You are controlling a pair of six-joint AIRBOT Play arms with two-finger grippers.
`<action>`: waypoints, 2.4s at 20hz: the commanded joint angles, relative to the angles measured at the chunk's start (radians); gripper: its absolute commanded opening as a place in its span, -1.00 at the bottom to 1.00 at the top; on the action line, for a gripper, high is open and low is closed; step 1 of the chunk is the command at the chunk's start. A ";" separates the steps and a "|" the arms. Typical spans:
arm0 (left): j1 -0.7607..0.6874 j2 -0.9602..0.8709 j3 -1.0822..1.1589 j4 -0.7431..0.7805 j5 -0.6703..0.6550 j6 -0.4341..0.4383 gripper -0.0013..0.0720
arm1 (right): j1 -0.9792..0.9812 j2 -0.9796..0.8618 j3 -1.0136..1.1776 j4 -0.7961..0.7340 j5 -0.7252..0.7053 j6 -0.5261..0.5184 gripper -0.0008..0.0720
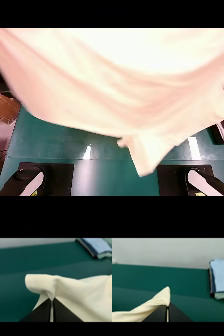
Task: Fold the shirts.
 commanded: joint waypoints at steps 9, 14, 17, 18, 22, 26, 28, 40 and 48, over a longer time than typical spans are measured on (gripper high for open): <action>0.000 -0.414 -0.632 -0.065 0.369 0.077 -0.89 | 0.272 -0.647 -0.109 -0.150 -0.058 0.066 -0.94; 0.004 -0.688 -0.408 -0.130 0.414 0.135 -0.89 | 0.269 -0.740 0.011 -0.147 -0.054 0.092 -0.94; 0.038 -0.707 -0.333 -0.125 0.393 0.133 0.40 | 0.255 -0.736 0.003 -0.144 -0.029 0.092 0.02; 0.063 -0.703 -0.306 -0.125 0.343 0.128 0.51 | 0.251 -0.725 0.003 -0.135 -0.003 0.092 0.02; 0.197 -0.648 -0.312 -0.095 0.096 0.129 0.51 | 0.211 -0.666 0.003 -0.098 0.157 0.066 0.02; 0.265 -0.489 -0.607 -0.026 0.100 0.128 0.51 | 0.208 -0.540 -0.134 -0.098 0.175 0.039 0.02; 0.266 -0.390 -0.774 -0.013 0.127 0.126 0.50 | 0.208 -0.459 -0.263 -0.097 0.141 0.035 0.02; 0.266 -0.224 -1.086 -0.063 0.260 0.045 0.50 | 0.209 -0.173 -0.687 -0.096 -0.043 0.035 0.02; 0.265 -0.224 -1.107 -0.153 0.348 0.057 -0.48 | 0.209 -0.173 -0.688 -0.094 -0.007 0.035 0.02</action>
